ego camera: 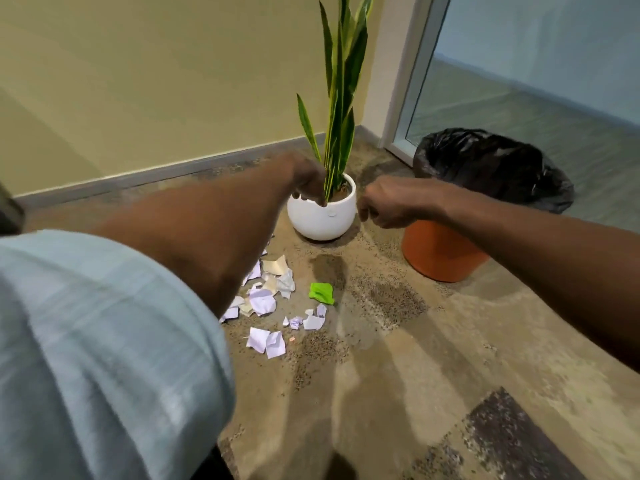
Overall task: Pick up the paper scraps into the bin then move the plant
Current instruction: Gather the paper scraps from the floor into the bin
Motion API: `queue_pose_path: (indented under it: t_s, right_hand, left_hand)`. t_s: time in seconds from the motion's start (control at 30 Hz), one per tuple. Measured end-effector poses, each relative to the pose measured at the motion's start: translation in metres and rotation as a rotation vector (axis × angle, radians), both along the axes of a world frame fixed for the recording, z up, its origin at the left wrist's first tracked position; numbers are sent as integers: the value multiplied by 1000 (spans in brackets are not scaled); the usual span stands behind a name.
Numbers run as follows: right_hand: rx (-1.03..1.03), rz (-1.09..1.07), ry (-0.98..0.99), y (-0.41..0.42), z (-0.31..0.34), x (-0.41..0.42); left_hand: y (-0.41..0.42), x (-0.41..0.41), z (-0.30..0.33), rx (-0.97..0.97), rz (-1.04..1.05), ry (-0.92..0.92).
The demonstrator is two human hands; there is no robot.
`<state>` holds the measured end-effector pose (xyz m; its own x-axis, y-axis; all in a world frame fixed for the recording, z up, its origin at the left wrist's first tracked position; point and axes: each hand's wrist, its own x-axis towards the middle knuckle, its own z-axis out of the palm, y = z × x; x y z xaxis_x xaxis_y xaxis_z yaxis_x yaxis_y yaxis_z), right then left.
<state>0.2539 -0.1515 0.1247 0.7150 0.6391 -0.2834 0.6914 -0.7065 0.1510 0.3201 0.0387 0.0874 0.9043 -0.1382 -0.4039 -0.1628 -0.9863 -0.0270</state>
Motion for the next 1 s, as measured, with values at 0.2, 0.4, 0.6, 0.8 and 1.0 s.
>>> queue_pose_path:
  t_s: [0.2, 0.4, 0.6, 0.8, 1.0]
  right_hand:
    - [-157, 29, 3, 61, 2, 17]
    - [-212, 59, -3, 96, 10, 31]
    - [-223, 137, -42, 118, -10, 43]
    - [-330, 110, 112, 144, -31, 45]
    - [-197, 158, 161, 190, -54, 50]
  left_hand:
    - [16, 4, -20, -132, 7, 68]
    - [46, -13, -27, -50, 16, 28]
    - [103, -51, -13, -11, 118, 8]
    - [194, -109, 8, 55, 414, -19]
    - [232, -154, -2, 167, 579, 76]
